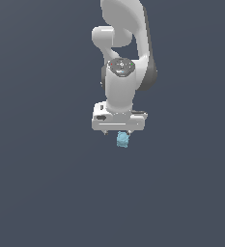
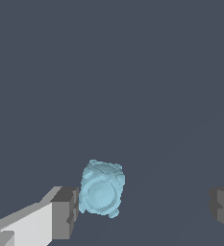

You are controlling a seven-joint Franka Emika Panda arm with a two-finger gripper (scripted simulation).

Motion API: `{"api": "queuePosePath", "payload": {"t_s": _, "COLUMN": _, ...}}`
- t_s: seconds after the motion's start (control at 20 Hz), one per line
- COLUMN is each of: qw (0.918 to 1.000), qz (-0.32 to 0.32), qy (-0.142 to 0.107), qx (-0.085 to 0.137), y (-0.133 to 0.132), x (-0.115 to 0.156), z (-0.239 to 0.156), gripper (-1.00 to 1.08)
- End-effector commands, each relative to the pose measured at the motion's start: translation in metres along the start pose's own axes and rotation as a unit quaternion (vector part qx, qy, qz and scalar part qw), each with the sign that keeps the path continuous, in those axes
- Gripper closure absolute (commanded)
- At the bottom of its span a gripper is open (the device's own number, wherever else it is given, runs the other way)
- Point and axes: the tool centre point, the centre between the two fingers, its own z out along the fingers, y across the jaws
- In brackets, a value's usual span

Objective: Pick up the object and move it to a goal position.

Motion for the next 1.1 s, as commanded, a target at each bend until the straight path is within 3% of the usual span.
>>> {"api": "queuePosePath", "payload": {"t_s": 0.0, "qw": 0.9999, "qz": 0.016, "qy": -0.003, "qx": 0.001, "y": -0.007, "x": -0.008, "z": 0.014, "gripper": -0.92}}
{"api": "queuePosePath", "payload": {"t_s": 0.55, "qw": 0.9962, "qz": 0.085, "qy": -0.016, "qx": 0.002, "y": -0.032, "x": -0.045, "z": 0.067, "gripper": -0.92}}
{"api": "queuePosePath", "payload": {"t_s": 1.05, "qw": 0.9955, "qz": 0.093, "qy": -0.018, "qx": 0.002, "y": -0.035, "x": -0.051, "z": 0.076, "gripper": -0.92}}
